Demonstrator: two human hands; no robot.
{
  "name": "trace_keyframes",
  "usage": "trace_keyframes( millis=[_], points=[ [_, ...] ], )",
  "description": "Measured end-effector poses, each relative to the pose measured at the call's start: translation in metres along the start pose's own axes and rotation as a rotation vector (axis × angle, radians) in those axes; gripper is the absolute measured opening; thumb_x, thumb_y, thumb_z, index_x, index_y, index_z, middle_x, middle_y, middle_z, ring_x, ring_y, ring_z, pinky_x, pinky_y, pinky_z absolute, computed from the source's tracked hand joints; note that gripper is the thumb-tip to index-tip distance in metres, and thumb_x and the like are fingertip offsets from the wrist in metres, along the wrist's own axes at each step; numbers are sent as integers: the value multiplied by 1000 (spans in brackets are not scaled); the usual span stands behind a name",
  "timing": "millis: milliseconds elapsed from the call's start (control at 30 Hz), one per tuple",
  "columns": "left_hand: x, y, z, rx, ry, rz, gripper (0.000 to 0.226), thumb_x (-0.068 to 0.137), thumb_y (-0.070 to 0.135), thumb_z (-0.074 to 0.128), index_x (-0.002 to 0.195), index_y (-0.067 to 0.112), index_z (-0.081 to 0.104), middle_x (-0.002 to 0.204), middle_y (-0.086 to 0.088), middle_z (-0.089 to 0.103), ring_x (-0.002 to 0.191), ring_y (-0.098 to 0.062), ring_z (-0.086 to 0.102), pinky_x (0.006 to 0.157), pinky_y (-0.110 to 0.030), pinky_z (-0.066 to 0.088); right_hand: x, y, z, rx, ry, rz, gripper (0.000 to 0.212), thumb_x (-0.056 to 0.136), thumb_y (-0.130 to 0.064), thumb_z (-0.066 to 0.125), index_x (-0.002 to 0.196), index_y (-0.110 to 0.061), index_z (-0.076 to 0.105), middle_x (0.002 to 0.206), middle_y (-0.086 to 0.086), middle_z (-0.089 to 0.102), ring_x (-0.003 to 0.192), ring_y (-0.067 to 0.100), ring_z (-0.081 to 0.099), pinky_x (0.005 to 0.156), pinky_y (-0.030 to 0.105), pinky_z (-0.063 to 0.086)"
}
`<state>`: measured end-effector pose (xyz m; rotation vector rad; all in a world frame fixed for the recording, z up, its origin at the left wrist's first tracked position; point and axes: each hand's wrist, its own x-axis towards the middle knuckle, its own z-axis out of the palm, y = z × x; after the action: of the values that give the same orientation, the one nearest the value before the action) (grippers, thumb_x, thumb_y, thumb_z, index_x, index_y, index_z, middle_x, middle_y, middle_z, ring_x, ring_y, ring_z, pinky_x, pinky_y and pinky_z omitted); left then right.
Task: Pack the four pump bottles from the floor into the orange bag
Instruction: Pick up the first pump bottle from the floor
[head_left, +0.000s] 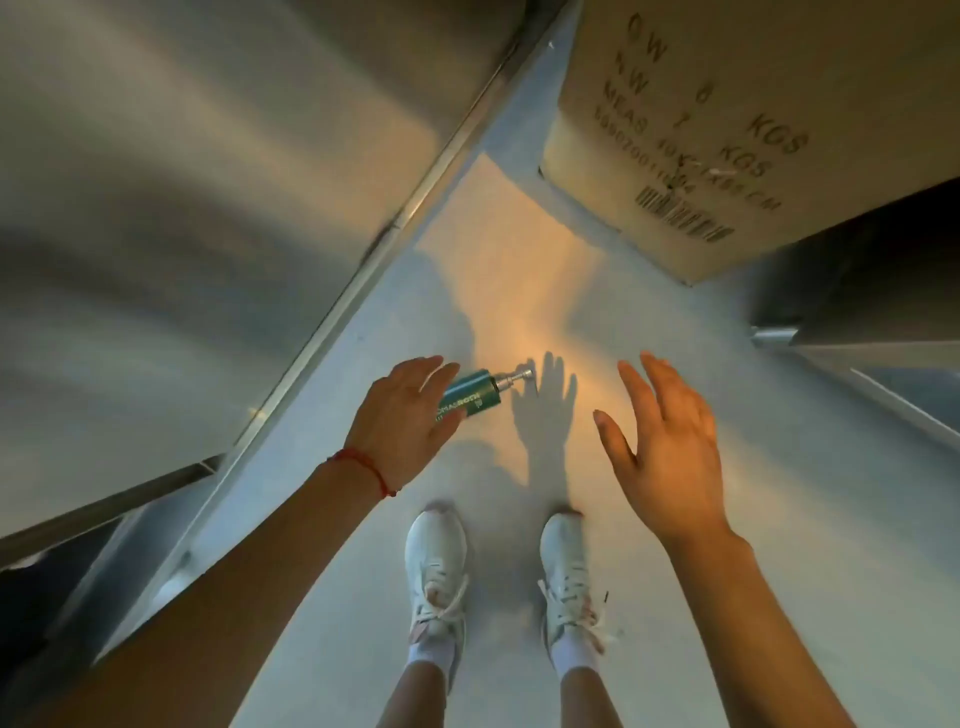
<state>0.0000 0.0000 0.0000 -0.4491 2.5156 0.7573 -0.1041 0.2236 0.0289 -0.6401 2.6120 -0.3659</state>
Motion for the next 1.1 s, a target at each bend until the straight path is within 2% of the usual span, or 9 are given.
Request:
trace_keyframes(
  millis=[100, 300, 400, 500, 600, 733, 867, 967, 1100],
  points=[
    [29, -21, 38, -107, 32, -66, 51, 88, 30, 52, 132, 8, 41, 136, -17, 47, 127, -31, 40, 103, -42, 36, 8, 20, 36, 13, 44, -17, 46, 90, -28, 55, 129, -5, 48, 139, 21, 45, 129, 38, 41, 105, 51, 30],
    [90, -46, 118, -181, -78, -207, 50, 86, 31, 56, 129, 10, 42, 130, -17, 50, 117, -33, 44, 99, -47, 38, 9, 56, 101, -3, -6, -26, 49, 88, -31, 48, 130, -7, 48, 138, 20, 47, 128, 36, 43, 105, 50, 31],
    [109, -56, 146, -200, -124, -296, 46, 81, 34, 62, 120, 12, 50, 116, -17, 57, 104, -33, 52, 91, -45, 44, 7, 70, 124, 3, -37, -12, 49, 89, -33, 46, 131, -8, 46, 139, 18, 46, 130, 34, 41, 106, 50, 31],
    [119, -66, 163, -153, -114, -303, 45, 72, 41, 69, 107, 15, 58, 101, -13, 59, 93, -31, 54, 82, -41, 47, 3, 78, 138, 13, -78, 13, 51, 90, -35, 43, 133, -10, 43, 141, 17, 44, 131, 33, 39, 107, 48, 30],
    [121, -70, 170, -135, -72, -291, 40, 64, 48, 72, 88, 18, 64, 83, -6, 59, 79, -26, 52, 69, -34, 44, 1, 80, 144, 18, -122, 21, 52, 90, -37, 41, 135, -10, 42, 143, 15, 43, 133, 31, 37, 109, 47, 28],
    [121, -70, 176, -268, 23, -457, 34, 63, 50, 71, 60, 20, 55, 56, 2, 52, 55, -16, 48, 47, -25, 33, 1, 82, 147, 44, -131, 27, 53, 91, -39, 39, 136, -12, 40, 143, 14, 42, 133, 30, 37, 109, 46, 28],
    [116, -69, 176, -483, 53, -577, 30, 63, 45, 72, 68, 16, 66, 66, -3, 65, 62, -18, 60, 57, -29, 49, 3, 79, 146, 56, -123, 33, 53, 91, -39, 39, 136, -12, 40, 143, 13, 42, 133, 29, 37, 108, 43, 27],
    [103, -62, 162, -768, 87, -618, 18, 63, 36, 75, 63, 22, 64, 60, 6, 65, 54, -8, 61, 48, -20, 46, 4, 74, 138, 54, -120, 32, 53, 92, -41, 37, 137, -13, 39, 144, 12, 41, 134, 29, 36, 109, 41, 25],
    [67, -38, 125, -926, 58, -561, 11, 70, 27, 73, 68, 20, 65, 49, 12, 66, 47, 2, 61, 41, -8, 43, -5, 56, 109, 64, -137, 28, 52, 93, -42, 37, 137, -13, 39, 145, 13, 40, 134, 30, 36, 109, 45, 26]
  ],
)
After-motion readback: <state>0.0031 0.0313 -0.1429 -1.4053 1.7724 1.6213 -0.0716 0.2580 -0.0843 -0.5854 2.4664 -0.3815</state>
